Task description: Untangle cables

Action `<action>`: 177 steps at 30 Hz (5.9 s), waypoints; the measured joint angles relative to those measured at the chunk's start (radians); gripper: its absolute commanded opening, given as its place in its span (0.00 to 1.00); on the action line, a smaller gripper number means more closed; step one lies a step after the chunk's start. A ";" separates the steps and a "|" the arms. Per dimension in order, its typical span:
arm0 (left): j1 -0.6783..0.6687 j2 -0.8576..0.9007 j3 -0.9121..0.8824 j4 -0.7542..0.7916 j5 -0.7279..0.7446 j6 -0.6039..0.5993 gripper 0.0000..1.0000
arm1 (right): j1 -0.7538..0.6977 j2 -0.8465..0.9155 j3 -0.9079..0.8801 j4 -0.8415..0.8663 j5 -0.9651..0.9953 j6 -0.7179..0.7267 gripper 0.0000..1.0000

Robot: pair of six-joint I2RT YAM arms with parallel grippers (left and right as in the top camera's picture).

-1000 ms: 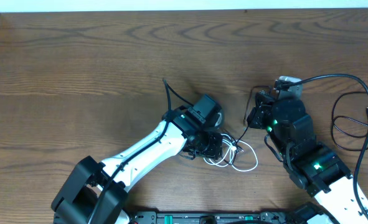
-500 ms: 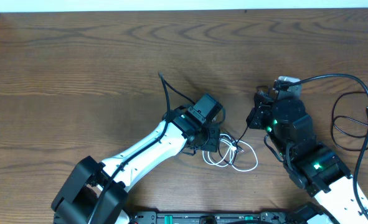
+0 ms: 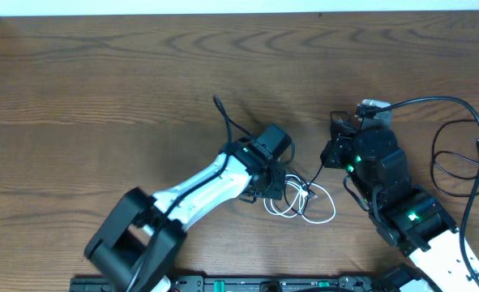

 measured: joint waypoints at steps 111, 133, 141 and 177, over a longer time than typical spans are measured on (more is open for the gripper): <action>0.027 -0.359 -0.008 0.351 0.100 0.265 0.71 | -0.295 -0.016 0.130 0.914 -0.953 0.283 0.01; 0.024 -0.359 -0.008 0.355 -0.296 0.253 0.70 | -0.051 0.061 0.130 0.980 -0.863 0.281 0.01; 0.069 -0.359 -0.008 0.372 -0.398 0.159 0.70 | -0.051 0.061 0.130 0.839 -0.861 0.222 0.01; 0.190 -0.368 -0.008 0.203 0.278 0.179 0.71 | -0.050 0.098 0.135 -0.110 -0.201 -0.111 0.01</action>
